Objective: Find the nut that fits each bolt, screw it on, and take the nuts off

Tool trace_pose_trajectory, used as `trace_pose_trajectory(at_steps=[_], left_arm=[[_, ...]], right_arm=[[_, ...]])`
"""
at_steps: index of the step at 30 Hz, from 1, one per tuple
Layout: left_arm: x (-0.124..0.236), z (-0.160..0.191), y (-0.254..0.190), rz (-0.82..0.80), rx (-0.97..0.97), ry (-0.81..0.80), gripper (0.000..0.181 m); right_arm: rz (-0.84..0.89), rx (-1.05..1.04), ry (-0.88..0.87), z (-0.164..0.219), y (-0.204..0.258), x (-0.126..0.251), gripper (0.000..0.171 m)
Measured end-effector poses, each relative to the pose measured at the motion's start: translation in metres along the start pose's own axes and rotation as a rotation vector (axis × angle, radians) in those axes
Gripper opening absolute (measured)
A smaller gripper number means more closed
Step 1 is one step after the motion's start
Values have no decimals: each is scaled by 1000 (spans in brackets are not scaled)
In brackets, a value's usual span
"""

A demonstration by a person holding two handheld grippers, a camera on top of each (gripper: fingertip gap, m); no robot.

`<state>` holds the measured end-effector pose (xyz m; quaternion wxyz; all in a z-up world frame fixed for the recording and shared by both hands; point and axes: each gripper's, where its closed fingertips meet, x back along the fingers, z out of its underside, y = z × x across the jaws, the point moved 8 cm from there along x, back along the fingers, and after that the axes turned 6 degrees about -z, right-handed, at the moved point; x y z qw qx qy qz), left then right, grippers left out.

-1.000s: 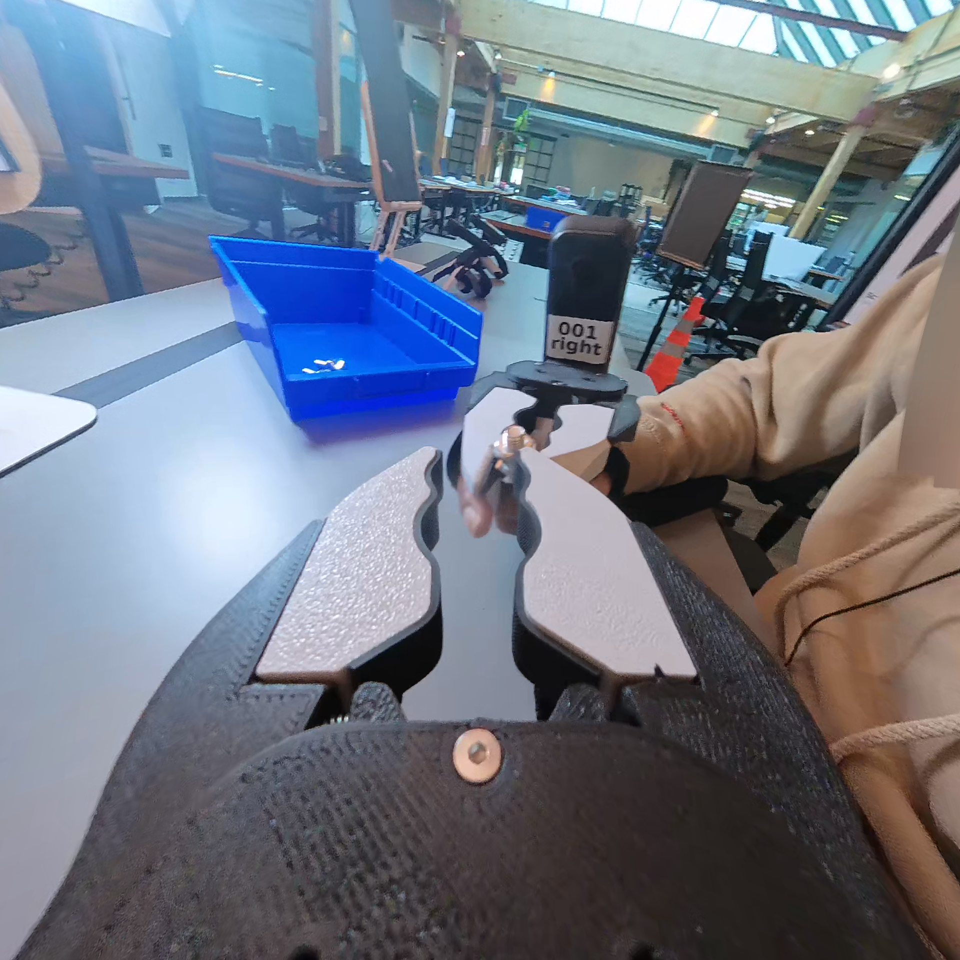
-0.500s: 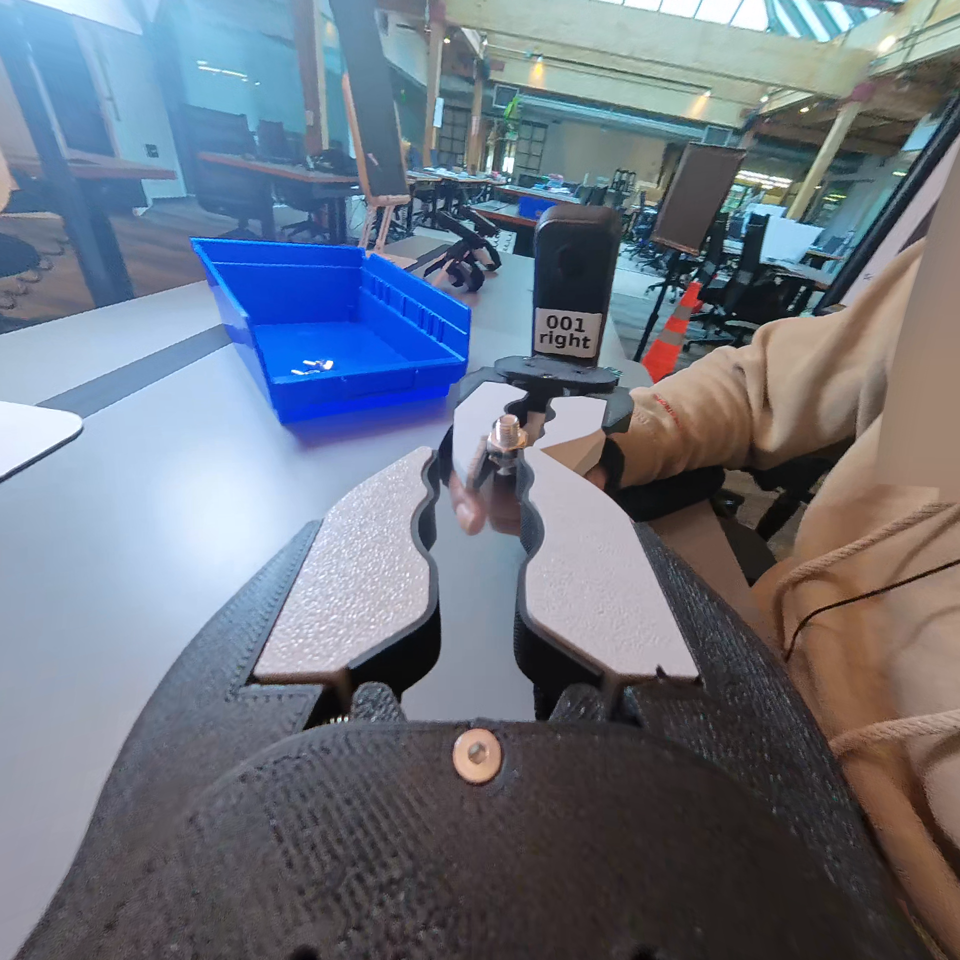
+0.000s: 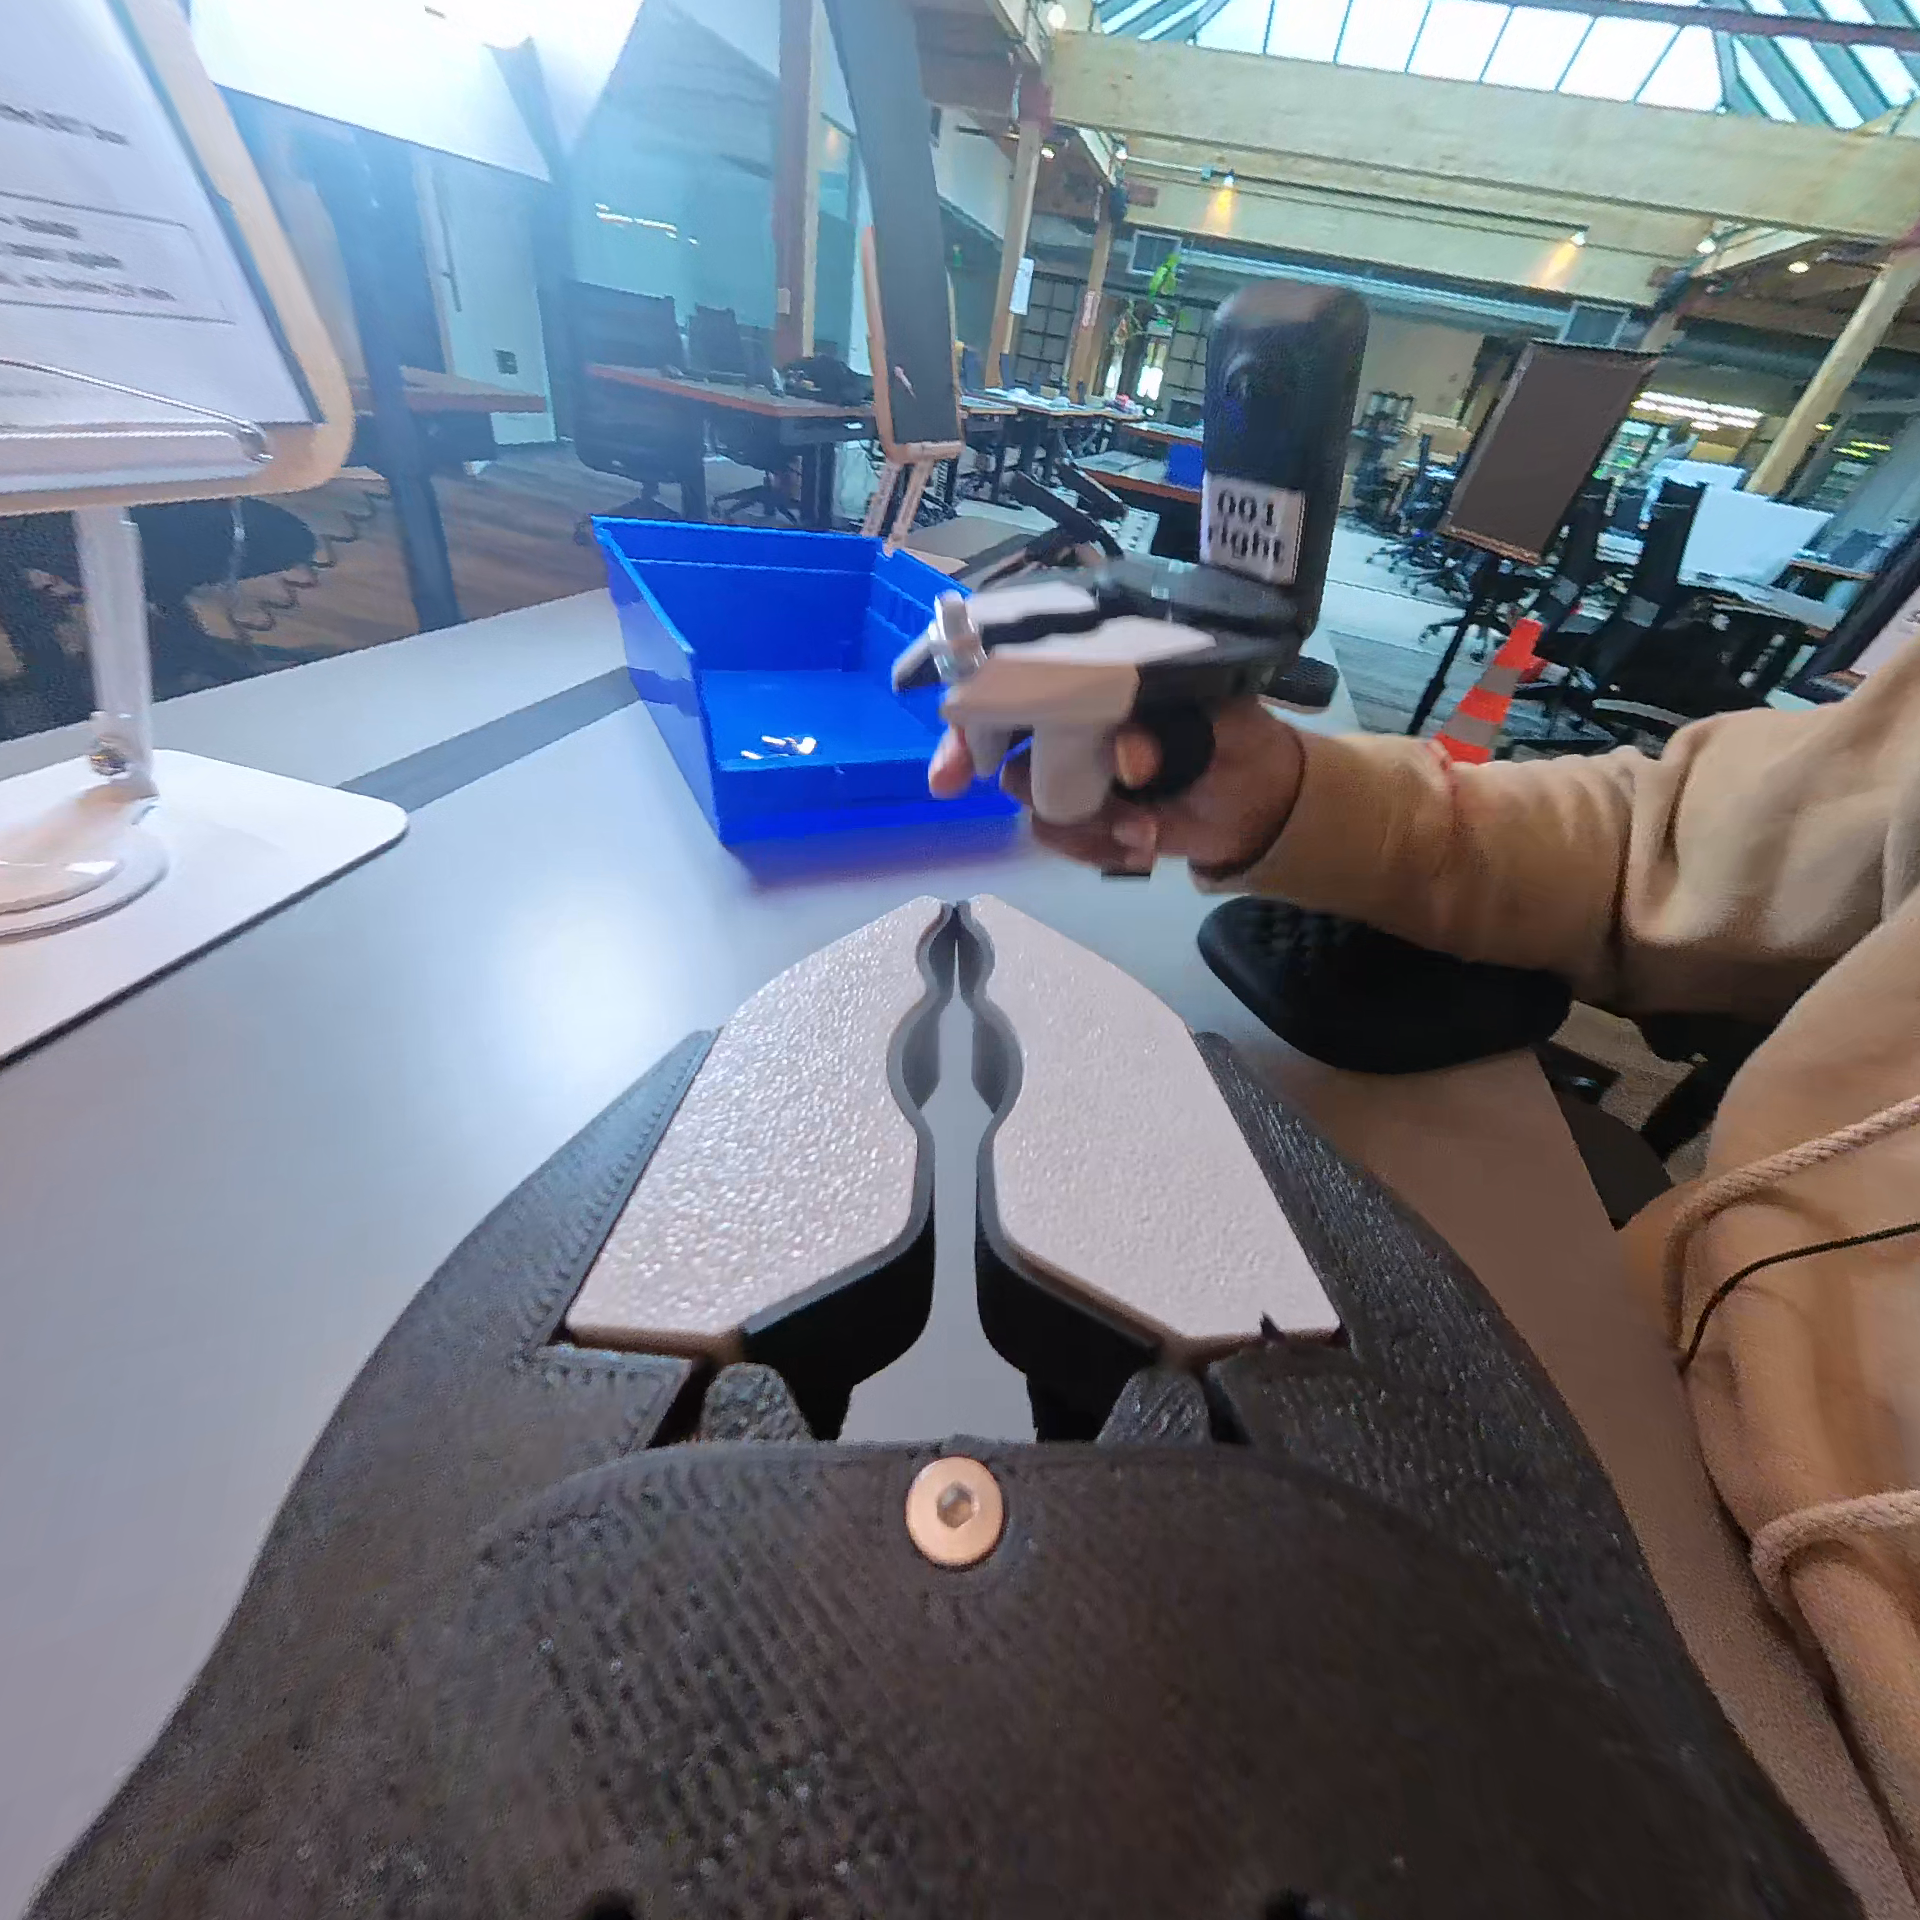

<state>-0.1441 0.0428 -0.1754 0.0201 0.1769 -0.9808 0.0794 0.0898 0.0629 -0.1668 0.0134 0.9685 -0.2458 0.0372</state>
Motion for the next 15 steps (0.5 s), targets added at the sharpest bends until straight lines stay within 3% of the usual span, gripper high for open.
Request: trace_pose_trajectory(at_steps=[5,8,11,15], left_arm=[[17,12,10,-89,-11,10,0],[19,28,15,-130,-21,50,0],[14,40,18,-153,-38,98,0],[14,41,18,-167,-64,105,0]], right_arm=[[482,-64,352,-33,-109,58,15],[665,-125,700,-23,-174,76,15],[726,-297,993,11,-224,83,15],[727,-507,1168,53,-248,81,15]])
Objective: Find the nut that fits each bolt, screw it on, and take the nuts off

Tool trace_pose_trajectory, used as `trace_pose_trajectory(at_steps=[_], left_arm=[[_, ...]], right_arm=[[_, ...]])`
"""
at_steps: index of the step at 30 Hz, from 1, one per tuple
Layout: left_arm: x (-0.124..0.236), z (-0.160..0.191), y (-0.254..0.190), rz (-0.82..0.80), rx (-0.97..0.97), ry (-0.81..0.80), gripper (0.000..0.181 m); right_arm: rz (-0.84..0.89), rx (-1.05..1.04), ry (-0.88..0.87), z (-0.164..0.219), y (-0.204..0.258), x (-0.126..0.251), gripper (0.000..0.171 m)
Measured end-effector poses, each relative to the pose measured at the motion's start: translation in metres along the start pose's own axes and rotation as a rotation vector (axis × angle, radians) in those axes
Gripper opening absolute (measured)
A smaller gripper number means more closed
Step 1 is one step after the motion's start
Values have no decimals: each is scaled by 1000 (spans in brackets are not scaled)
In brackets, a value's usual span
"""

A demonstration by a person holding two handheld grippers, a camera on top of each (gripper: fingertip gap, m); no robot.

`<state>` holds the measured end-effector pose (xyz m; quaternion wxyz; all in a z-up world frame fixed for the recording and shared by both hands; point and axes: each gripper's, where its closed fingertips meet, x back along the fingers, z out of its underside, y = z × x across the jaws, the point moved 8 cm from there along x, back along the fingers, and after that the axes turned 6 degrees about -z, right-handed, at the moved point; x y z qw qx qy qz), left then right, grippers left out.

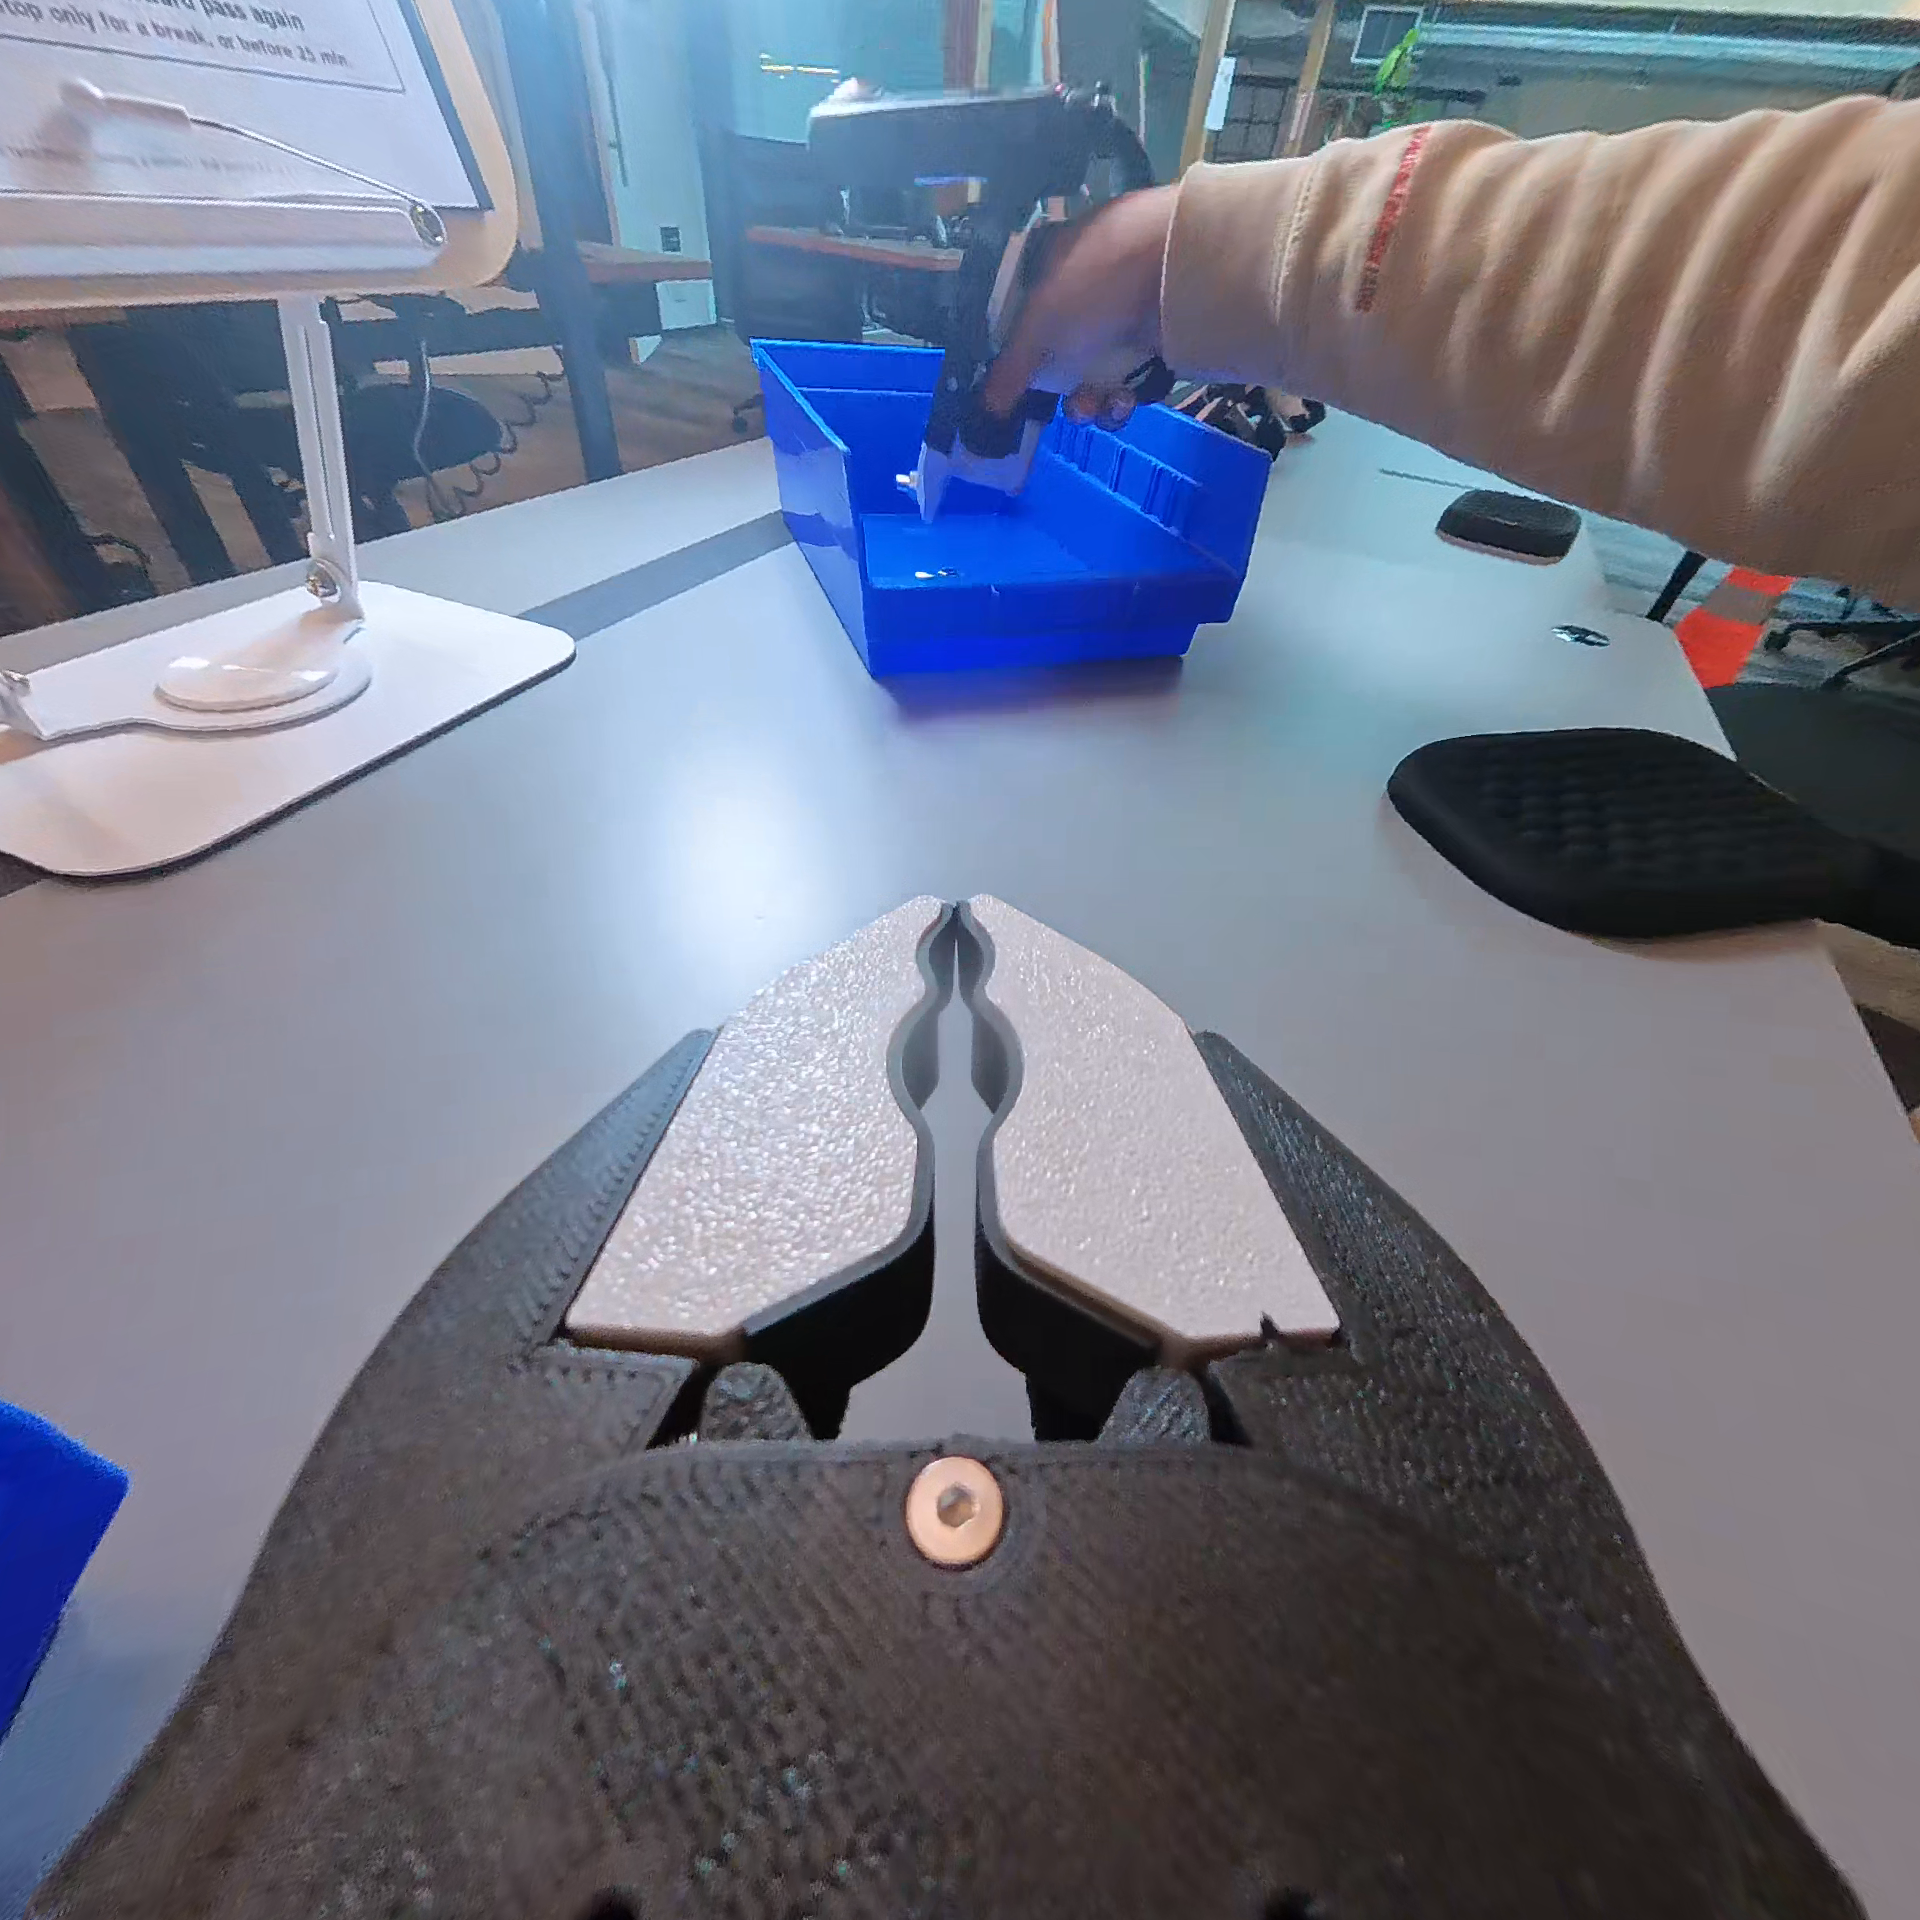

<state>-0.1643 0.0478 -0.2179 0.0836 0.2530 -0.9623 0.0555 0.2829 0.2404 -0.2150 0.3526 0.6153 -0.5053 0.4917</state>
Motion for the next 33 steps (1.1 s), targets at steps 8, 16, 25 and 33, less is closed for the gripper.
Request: trace_pose_trajectory(at_steps=[8,16,25,33], left_arm=[[-3,4,-2,7,-28,25,0],[1,0,5,-33,-29,7,0],[77,-67,77,-286,-31,60,0],[128,-71,202,-513,-50,689,11]], right_arm=[[-22,-95,55,5,-6,-31,17],[-34,49,-276,-8,13,22,30],[-418,351,-811,68,140,101,30],[-665,442,-861,120,202,62,18]])
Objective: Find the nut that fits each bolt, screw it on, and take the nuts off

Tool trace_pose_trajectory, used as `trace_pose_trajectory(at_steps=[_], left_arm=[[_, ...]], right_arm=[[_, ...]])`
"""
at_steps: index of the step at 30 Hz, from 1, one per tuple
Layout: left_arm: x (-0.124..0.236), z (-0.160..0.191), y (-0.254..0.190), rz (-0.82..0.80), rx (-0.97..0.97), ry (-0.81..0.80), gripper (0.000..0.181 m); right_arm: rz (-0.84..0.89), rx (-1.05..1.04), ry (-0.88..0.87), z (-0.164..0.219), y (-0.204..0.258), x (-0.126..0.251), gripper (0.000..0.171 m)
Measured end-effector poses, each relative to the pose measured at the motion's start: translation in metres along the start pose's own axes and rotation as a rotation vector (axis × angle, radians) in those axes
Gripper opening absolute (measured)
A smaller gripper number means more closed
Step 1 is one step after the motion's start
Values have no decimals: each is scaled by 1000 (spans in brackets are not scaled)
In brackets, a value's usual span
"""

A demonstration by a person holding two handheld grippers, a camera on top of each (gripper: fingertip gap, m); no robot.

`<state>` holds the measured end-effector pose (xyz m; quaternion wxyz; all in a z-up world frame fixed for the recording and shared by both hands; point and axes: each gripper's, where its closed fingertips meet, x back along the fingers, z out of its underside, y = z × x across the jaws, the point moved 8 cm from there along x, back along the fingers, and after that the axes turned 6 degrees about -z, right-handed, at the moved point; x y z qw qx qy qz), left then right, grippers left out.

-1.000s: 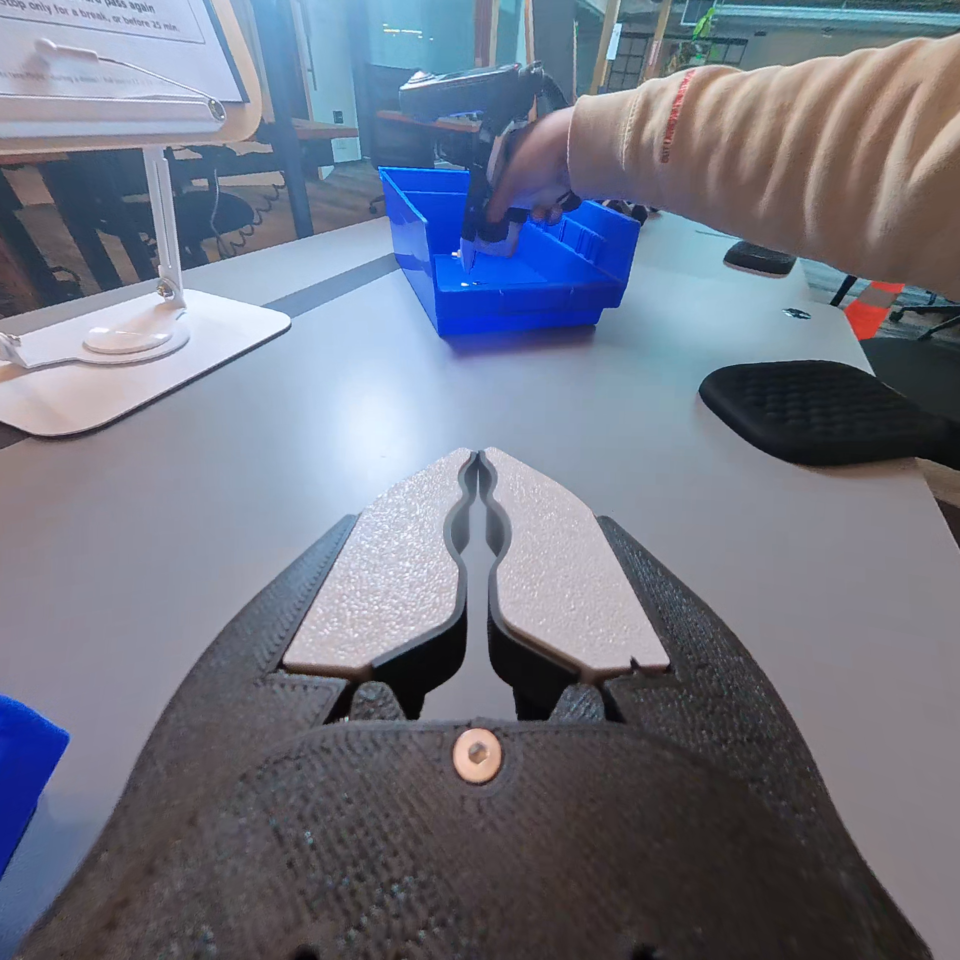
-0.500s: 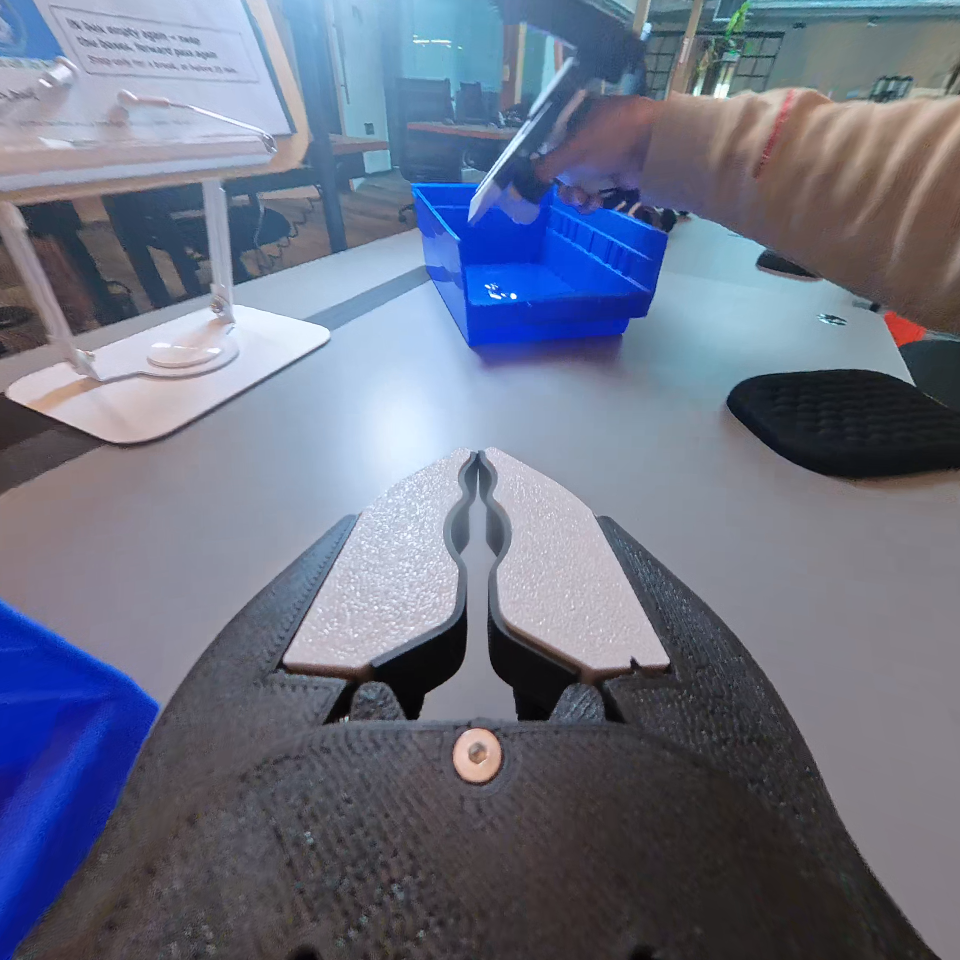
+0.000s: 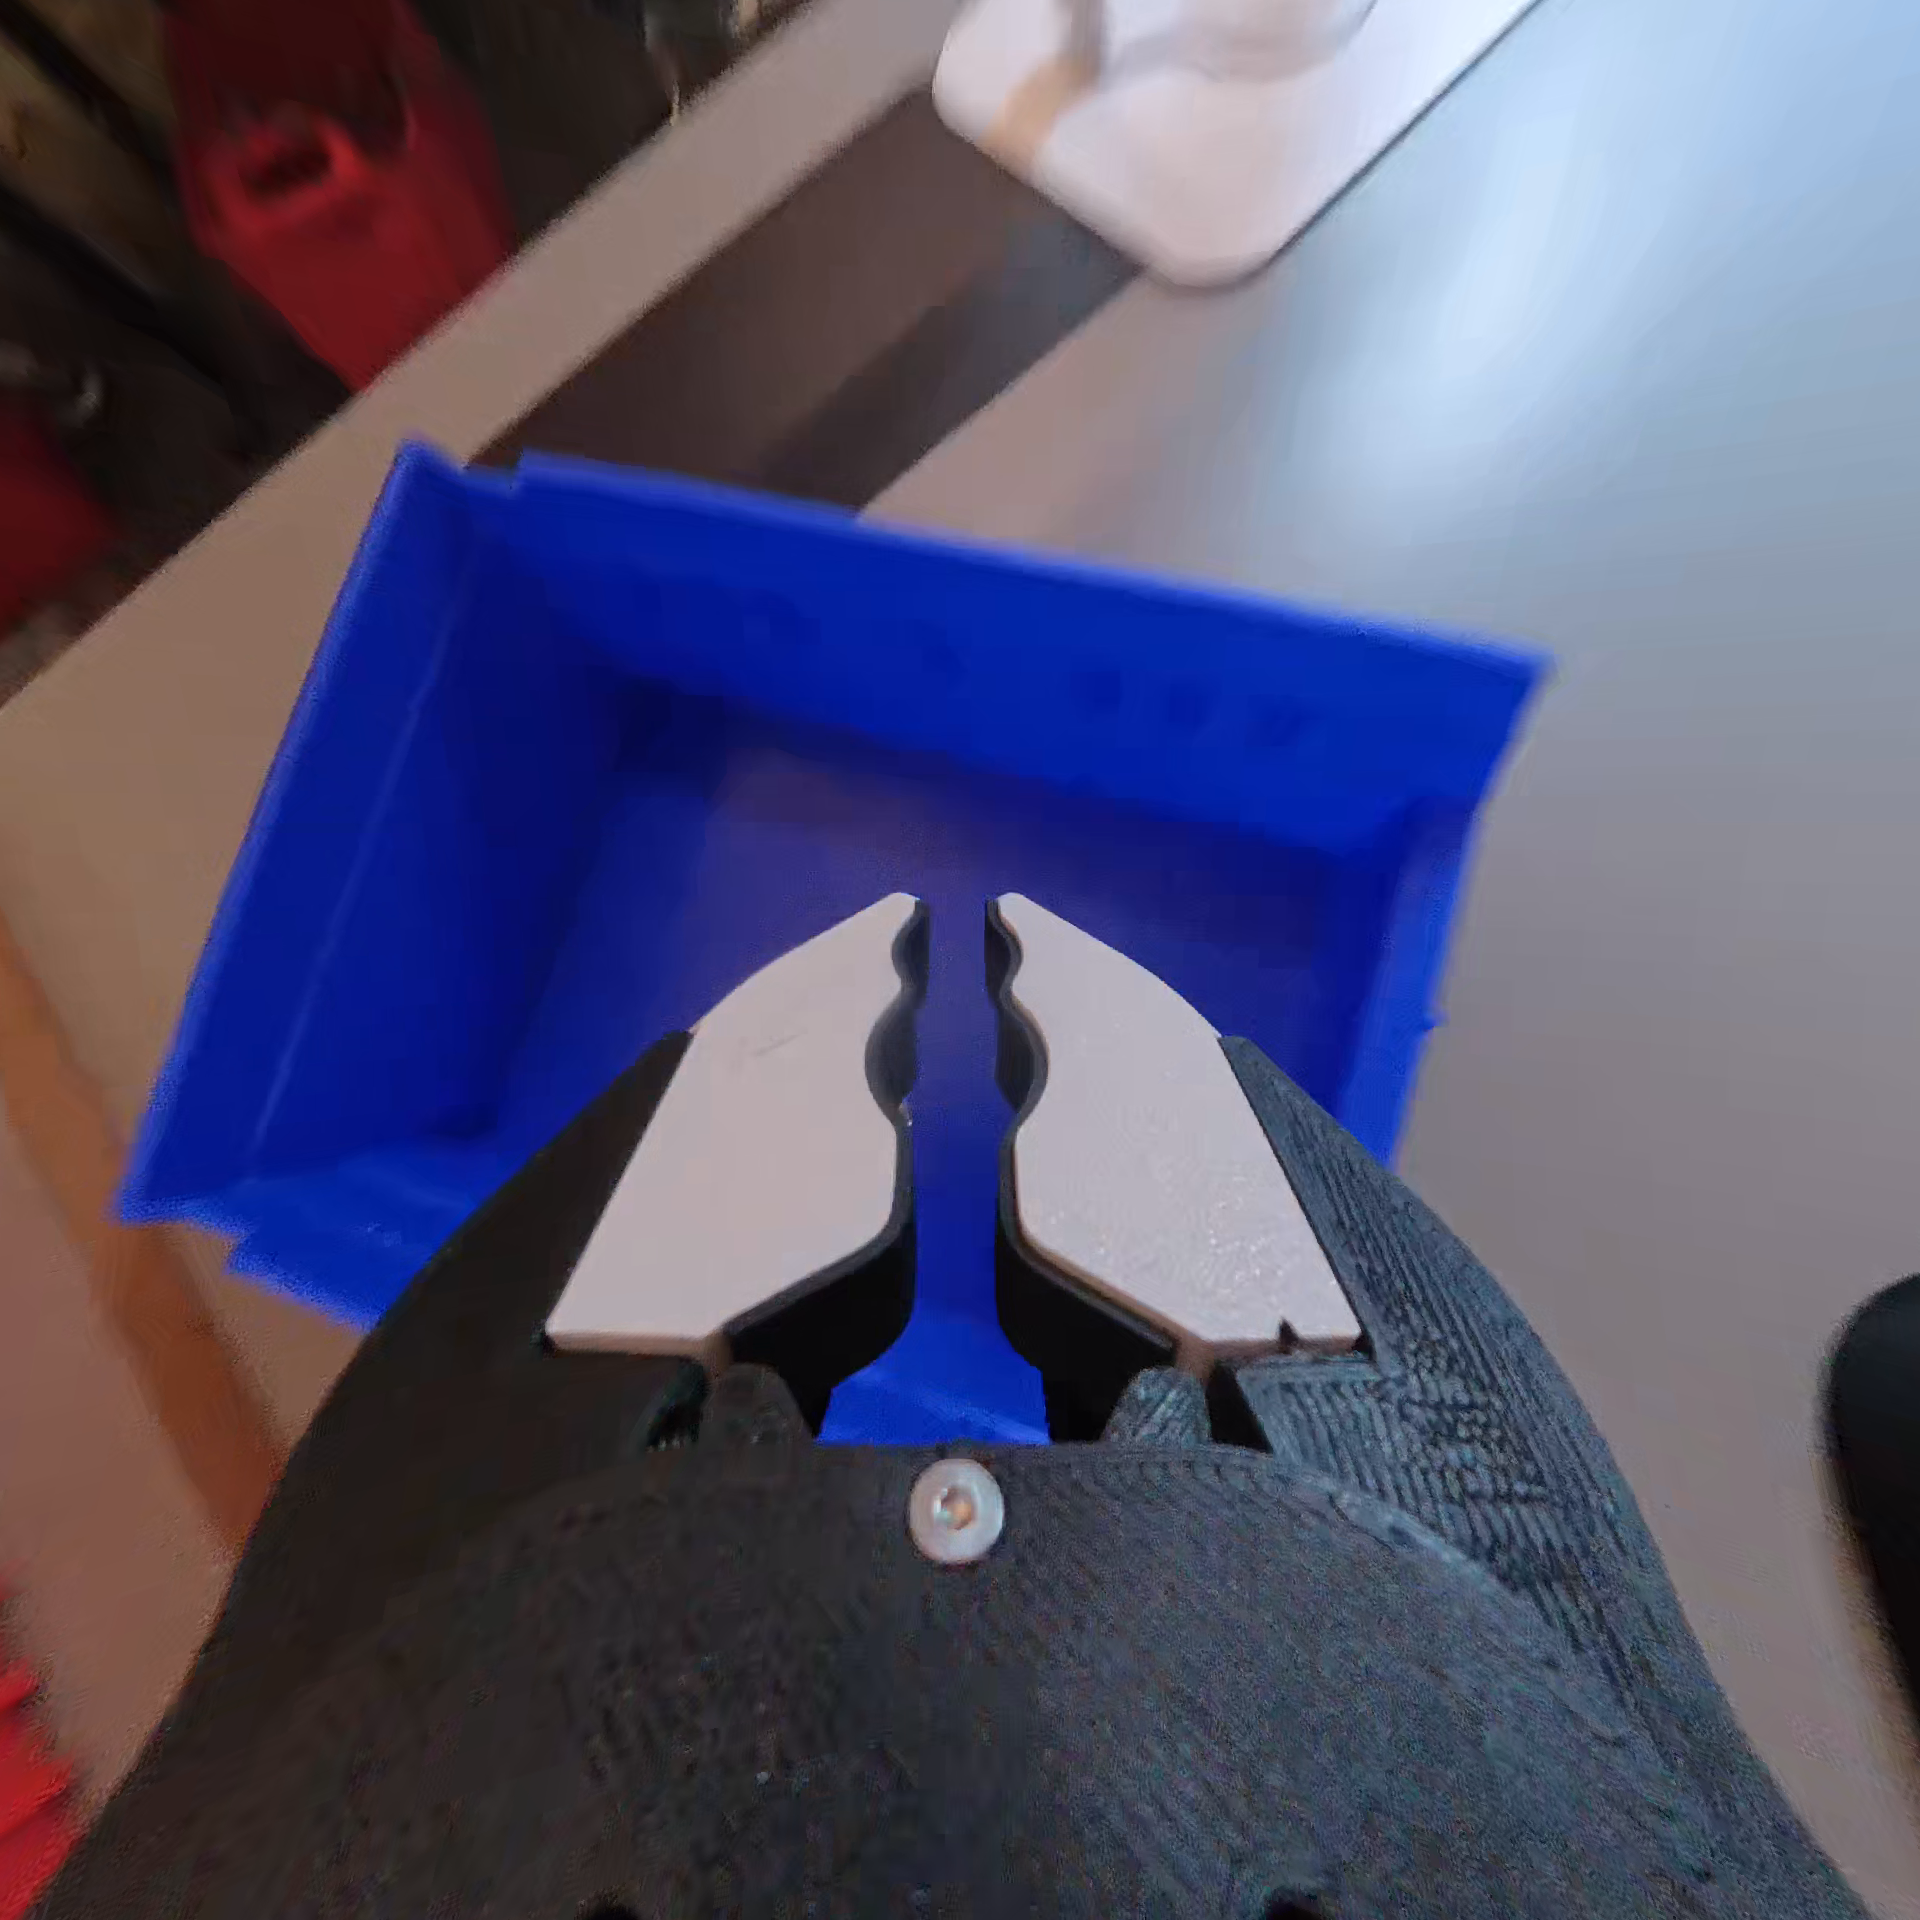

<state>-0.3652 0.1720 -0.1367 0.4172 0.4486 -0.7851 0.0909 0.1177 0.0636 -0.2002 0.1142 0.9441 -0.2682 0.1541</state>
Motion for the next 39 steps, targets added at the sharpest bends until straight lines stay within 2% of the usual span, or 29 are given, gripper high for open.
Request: trace_pose_trajectory(at_steps=[1,6,8,13,15,17,21,23,25,28,32,36,39], left_arm=[[-9,5,10,-29,-38,90,11],[-48,46,20,62,-135,629,20],[-60,61,16,83,-177,778,22],[-78,77,11,34,-275,929,19],[-82,78,9,15,-298,939,8],[-83,77,8,1,-318,930,8],[-72,62,1,-65,-359,759,8],[-55,45,-9,-149,-394,563,7],[-32,23,-31,-259,-447,299,7],[4,0,-85,-378,-547,-92,7],[28,-10,-173,-449,-678,-464,6],[30,-14,-251,-382,-737,-713,6],[29,-18,-294,-299,-770,-826,6]], right_arm=[[-11,15,-7,4,3,-4,18],[-27,56,-4,12,7,-9,15],[-32,60,-8,14,7,-7,14],[-39,40,-15,18,4,-2,14],[-47,31,-23,18,3,-1,14],[-53,28,-29,17,4,-1,14],[-47,50,-29,17,7,1,14],[-52,54,-35,17,9,0,14],[-79,43,-54,16,13,-2,14],[-169,7,-113,11,25,-10,14],[-337,-83,-227,-6,53,-24,18],[-458,-118,-281,-21,79,-39,24],[-524,-146,-296,-26,91,-48,30]])
